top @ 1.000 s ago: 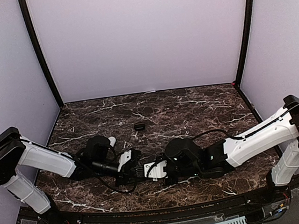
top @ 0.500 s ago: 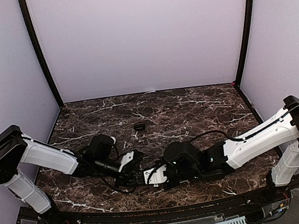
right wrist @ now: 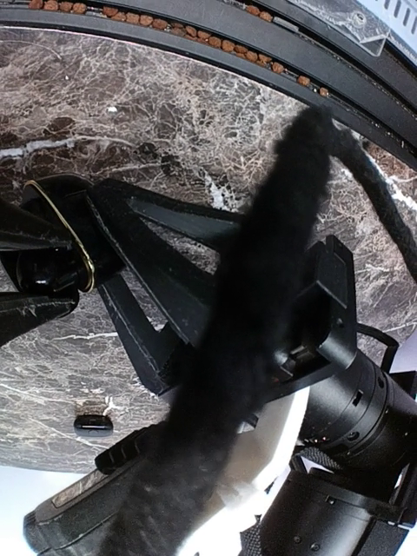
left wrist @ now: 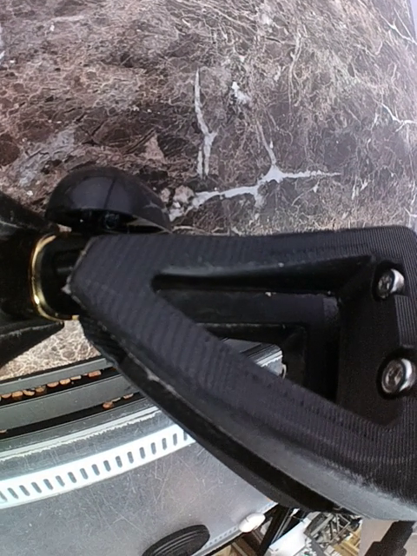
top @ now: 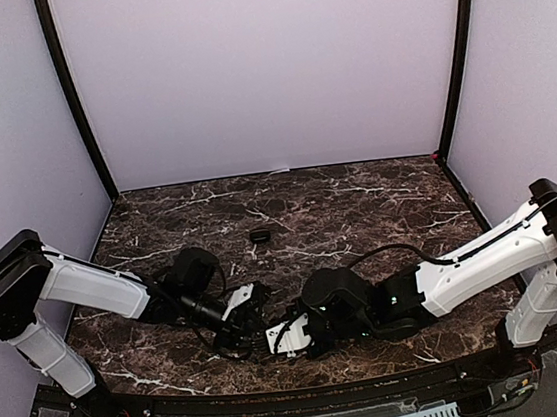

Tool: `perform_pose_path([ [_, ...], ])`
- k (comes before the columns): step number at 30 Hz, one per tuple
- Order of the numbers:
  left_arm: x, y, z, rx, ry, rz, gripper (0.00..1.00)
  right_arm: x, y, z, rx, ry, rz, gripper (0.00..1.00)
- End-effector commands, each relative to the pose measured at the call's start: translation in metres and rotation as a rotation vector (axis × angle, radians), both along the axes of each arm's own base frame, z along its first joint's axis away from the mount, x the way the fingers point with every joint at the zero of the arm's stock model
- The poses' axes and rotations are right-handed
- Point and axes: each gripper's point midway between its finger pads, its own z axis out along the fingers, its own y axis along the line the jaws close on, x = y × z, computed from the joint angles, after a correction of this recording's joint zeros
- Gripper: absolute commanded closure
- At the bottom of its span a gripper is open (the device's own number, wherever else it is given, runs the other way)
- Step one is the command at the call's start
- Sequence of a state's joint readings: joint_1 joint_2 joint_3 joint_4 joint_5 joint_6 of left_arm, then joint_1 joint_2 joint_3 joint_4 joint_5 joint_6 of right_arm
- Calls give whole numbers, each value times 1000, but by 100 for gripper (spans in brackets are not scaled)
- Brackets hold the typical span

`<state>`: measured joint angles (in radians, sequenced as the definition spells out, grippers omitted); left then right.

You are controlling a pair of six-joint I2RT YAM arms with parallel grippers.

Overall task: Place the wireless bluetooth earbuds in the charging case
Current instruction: Insert the left earbud into the left side groove of the charging case, then adjust the left earbud in the left side groove of the charging case.

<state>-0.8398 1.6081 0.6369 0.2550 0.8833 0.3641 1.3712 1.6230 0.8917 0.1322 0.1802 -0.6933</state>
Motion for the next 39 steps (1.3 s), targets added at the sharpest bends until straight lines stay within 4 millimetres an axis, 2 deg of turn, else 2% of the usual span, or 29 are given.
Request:
perform_pose_path([
  [1,-7,-13,33,-118,-87,-104,92,-8,14,6,15,9,45,96],
  [8,-6,-16,36,-116,-103,-121,92,-10,15,3,-4,17,59,89],
  [14,-6,-16,34,-113,-109,-118,92,-17,11,15,18,51,75,79],
  [16,-6,-15,34,-118,-107,-115,92,-21,9,14,17,67,87,71],
  [18,-7,-15,33,-120,-107,-112,93,-23,7,28,49,71,94,61],
  [21,-5,-15,34,-121,-116,-106,93,-25,4,32,55,81,99,54],
  [29,-2,-16,36,-137,-141,-91,94,-27,0,40,51,105,94,53],
  [34,11,-16,43,-191,-174,-5,94,-26,-11,51,126,144,59,55],
  [39,21,-15,50,-240,-219,79,93,-16,-26,86,329,242,12,54],
])
